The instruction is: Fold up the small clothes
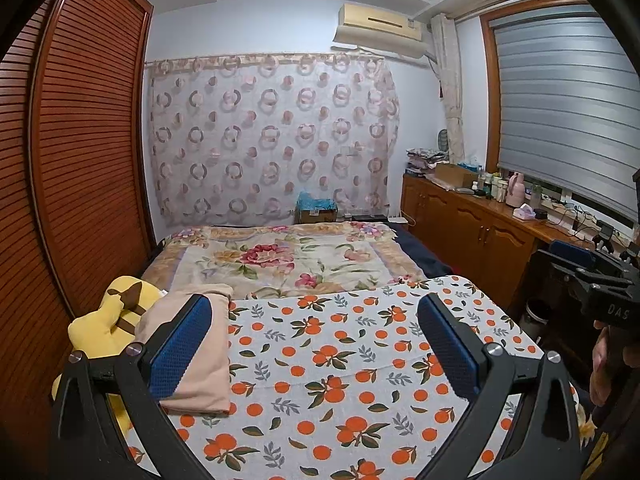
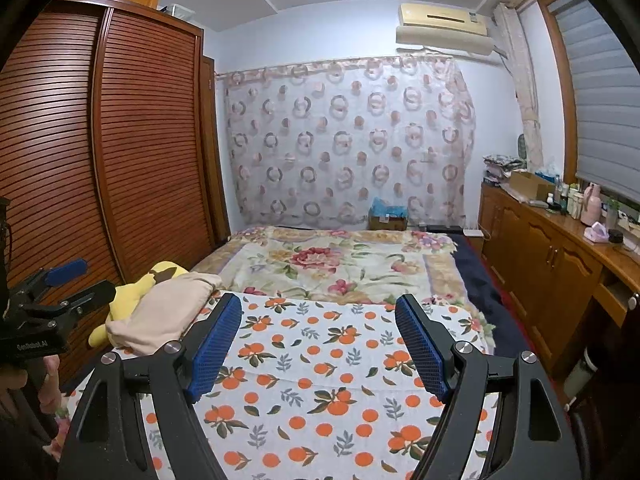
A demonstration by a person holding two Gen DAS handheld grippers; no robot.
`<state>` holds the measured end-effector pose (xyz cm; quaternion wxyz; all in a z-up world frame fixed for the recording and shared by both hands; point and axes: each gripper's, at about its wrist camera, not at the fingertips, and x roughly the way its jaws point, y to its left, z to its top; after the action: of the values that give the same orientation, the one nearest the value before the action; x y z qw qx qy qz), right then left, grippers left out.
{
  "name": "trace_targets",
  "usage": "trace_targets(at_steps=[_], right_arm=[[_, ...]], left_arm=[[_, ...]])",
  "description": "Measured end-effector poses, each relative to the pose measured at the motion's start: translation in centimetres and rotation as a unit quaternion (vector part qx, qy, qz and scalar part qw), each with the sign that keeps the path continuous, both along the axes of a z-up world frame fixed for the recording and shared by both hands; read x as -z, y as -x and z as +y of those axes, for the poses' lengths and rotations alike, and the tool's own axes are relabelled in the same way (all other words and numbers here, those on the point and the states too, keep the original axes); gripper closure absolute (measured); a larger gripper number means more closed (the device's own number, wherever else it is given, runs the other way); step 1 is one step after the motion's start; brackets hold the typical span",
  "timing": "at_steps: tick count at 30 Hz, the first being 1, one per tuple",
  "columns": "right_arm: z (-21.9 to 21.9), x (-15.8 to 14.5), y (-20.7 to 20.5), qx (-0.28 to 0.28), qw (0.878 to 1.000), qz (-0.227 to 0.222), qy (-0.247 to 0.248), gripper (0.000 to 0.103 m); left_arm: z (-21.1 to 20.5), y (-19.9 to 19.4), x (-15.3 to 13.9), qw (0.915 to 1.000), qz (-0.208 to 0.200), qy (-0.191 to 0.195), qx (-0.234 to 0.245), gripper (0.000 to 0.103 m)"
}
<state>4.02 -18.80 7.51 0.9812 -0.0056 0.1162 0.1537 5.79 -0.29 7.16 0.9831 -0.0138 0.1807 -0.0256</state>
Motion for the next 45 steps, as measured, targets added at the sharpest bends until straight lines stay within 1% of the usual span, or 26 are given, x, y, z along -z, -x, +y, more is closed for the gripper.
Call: trace_targets(at_steps=[45], right_arm=[[-1.2,0.3,-0.2,-0.001,1.0,-0.007,0.005,0.022]], left_arm=[[0.1,0.3,-0.2,1.0,-0.003,-0.004,-0.002,0.0]])
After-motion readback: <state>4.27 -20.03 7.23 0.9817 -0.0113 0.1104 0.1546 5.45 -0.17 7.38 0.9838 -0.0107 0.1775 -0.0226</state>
